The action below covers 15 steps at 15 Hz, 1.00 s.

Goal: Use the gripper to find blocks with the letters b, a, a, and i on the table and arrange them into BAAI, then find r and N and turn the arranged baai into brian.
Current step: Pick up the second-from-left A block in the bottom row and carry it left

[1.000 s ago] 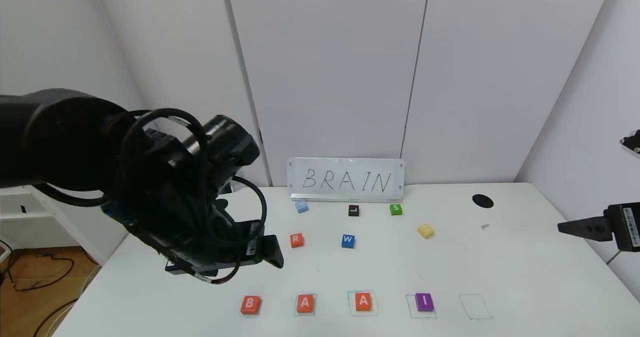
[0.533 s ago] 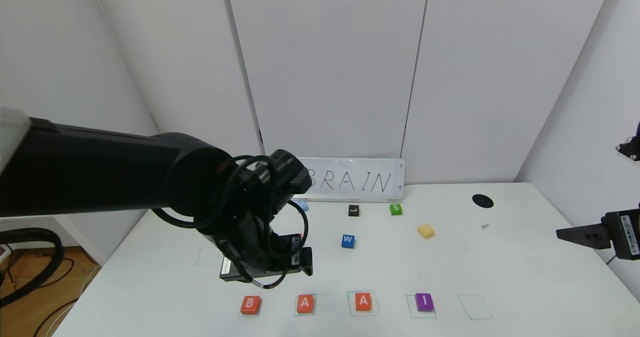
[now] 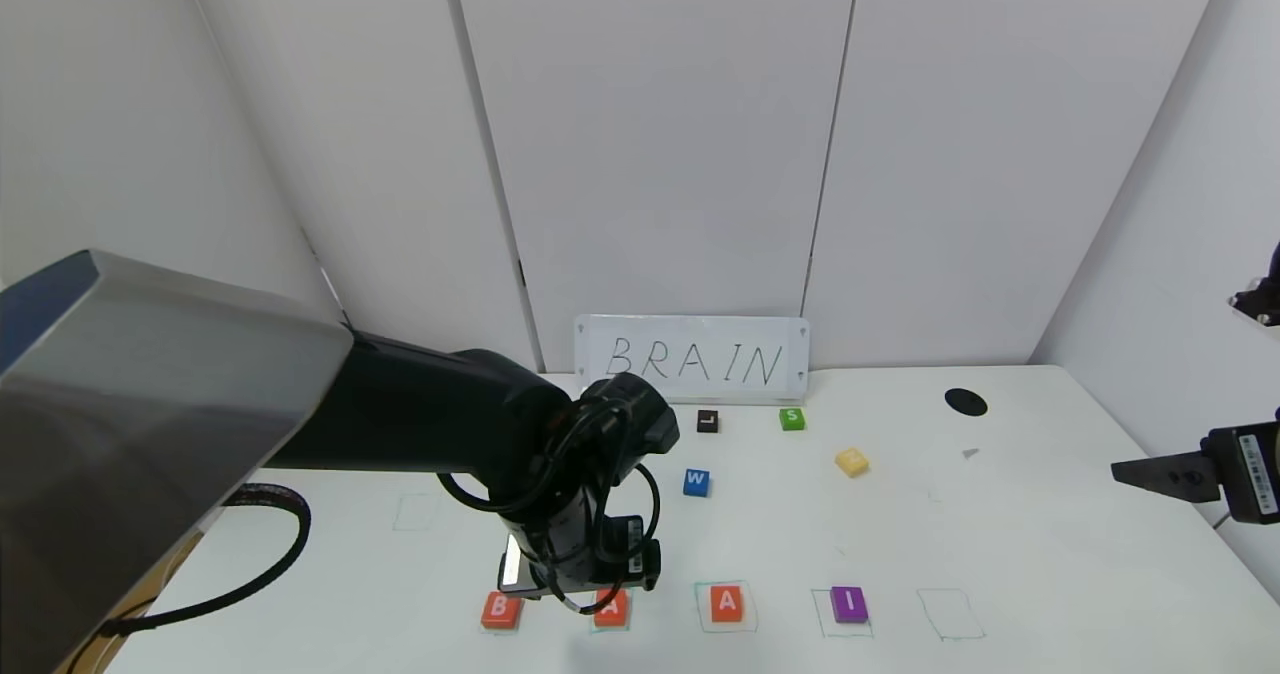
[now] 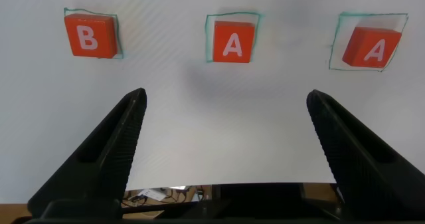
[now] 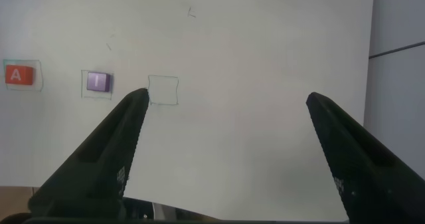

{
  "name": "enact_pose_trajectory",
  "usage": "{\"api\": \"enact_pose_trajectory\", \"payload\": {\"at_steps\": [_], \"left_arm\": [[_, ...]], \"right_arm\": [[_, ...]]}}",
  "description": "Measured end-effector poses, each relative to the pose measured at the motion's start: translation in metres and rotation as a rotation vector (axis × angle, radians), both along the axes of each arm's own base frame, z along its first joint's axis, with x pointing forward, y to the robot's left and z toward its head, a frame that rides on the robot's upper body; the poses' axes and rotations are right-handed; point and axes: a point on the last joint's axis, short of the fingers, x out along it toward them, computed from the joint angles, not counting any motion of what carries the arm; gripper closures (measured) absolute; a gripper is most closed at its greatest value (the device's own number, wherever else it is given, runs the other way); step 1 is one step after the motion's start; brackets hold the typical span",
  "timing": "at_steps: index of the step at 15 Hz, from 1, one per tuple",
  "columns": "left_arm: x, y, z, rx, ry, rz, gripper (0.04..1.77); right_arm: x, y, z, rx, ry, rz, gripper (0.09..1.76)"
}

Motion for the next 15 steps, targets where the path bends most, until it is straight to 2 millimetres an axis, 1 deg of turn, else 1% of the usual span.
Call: {"api": "enact_pose_trajectory", "payload": {"at_steps": [5,7,11,15], "left_arm": [[0.003,-0.010,-0.030,0.051,-0.019,0.013,0.09],[0.005,-0.013,-0.037,0.039,-0.033,0.020,0.09],[0.006,-0.013,-0.050,0.026,-0.050,0.024,0.09],[0.005,-0.013,-0.056,0.036,-0.040,0.023,0.09]], "right_arm": [[0.001,0.000,-0.001,-0.005,-0.001,0.002,0.14],[0.002,0.000,-0.002,-0.006,-0.010,0.006,0.14],[0.002,0.000,-0.003,-0.006,-0.010,0.007,0.14],[0.002,0.000,-0.004,-0.006,-0.008,0.006,0.14]]}}
